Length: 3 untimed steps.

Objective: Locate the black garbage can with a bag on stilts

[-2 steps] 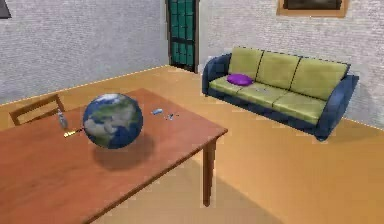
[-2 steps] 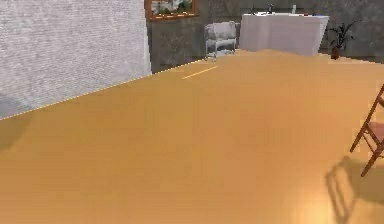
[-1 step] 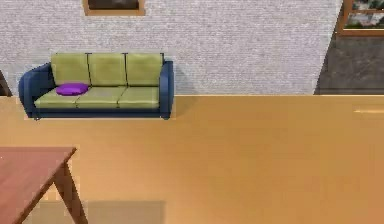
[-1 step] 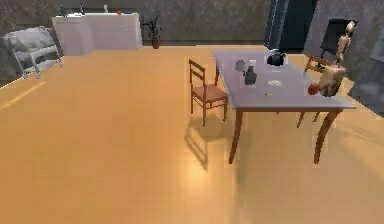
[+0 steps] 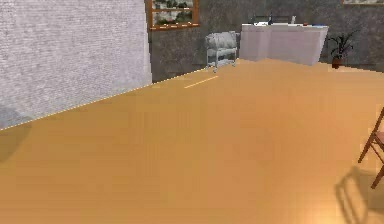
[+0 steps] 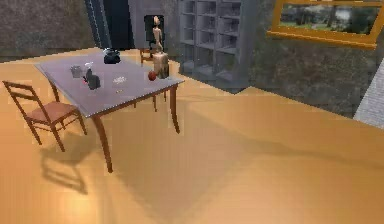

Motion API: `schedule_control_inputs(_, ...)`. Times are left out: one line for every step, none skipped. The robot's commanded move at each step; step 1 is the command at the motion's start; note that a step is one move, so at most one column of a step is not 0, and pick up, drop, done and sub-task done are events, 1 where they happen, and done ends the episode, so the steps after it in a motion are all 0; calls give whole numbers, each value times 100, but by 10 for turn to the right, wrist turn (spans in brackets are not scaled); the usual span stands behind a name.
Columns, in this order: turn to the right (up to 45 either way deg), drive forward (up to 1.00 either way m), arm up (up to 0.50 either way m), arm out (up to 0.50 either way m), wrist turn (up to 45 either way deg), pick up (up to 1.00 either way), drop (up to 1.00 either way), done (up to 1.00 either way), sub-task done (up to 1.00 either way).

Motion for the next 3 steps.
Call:
schedule_control_inputs(270, 0, 0, 0, 0, 0, 0, 0, 0)
schedule_control_inputs(0, 100, 0, 0, 0, 0, 0, 0, 0)
schedule_control_inputs(30, 0, 0, 0, 0, 0, 0, 0, 0)
